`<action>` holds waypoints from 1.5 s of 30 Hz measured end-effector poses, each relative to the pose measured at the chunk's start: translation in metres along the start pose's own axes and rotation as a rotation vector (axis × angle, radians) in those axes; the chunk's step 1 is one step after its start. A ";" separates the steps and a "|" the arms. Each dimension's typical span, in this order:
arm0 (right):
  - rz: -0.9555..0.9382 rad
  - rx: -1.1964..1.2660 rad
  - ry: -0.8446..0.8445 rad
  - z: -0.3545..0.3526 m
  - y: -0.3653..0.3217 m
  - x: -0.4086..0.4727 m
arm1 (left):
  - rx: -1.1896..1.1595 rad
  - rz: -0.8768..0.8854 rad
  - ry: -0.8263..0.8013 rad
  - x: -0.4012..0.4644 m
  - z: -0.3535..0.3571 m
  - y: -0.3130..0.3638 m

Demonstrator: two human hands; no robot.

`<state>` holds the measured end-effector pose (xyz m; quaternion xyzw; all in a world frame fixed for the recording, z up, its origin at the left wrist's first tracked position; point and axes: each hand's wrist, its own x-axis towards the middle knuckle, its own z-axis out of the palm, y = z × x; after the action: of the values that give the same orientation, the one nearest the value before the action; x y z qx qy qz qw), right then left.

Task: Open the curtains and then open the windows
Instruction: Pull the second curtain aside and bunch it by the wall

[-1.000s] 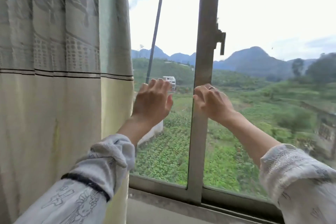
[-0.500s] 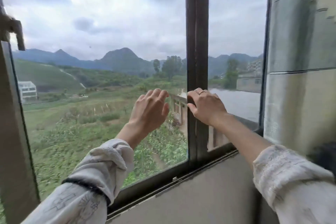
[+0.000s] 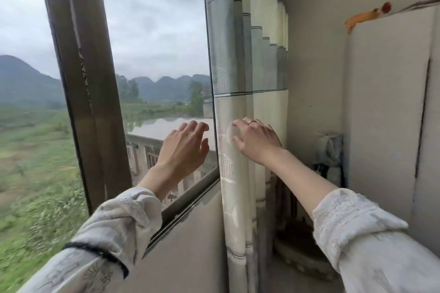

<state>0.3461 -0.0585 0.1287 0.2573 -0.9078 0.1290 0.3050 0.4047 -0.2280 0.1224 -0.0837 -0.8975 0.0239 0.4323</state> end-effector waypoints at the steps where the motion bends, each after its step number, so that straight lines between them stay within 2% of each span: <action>1: 0.007 -0.007 0.011 0.005 0.017 0.009 | -0.011 -0.001 0.013 0.015 0.017 0.006; 5: 0.028 -0.006 0.016 0.031 0.075 0.043 | -0.098 -0.065 0.033 0.068 0.080 0.024; 10: 0.082 0.018 -0.064 0.076 0.139 0.089 | -0.234 -0.210 -0.011 0.122 0.162 0.030; 17: 0.206 0.288 -0.148 0.157 0.193 0.165 | -0.570 -0.469 0.054 0.188 0.260 -0.002; 22: 0.209 0.289 -0.246 0.218 0.228 0.228 | -0.675 -0.485 0.140 0.250 0.326 -0.018; 30: 0.315 0.580 -0.227 0.293 0.316 0.334 | -0.680 -0.445 0.096 0.360 0.444 -0.025; 33: 0.333 0.723 -0.210 0.321 0.350 0.370 | -0.757 -0.399 0.072 0.395 0.484 -0.022; 40: 0.325 0.723 -0.125 0.392 0.443 0.447 | -0.798 -0.341 0.104 0.484 0.572 -0.002; 45: 0.363 0.934 -0.122 0.413 0.514 0.505 | -0.752 -0.334 0.101 0.555 0.624 0.015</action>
<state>-0.4794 0.0125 0.0796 0.2116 -0.7994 0.5571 0.0763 -0.4198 -0.1000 0.1593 -0.0901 -0.8225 -0.3804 0.4130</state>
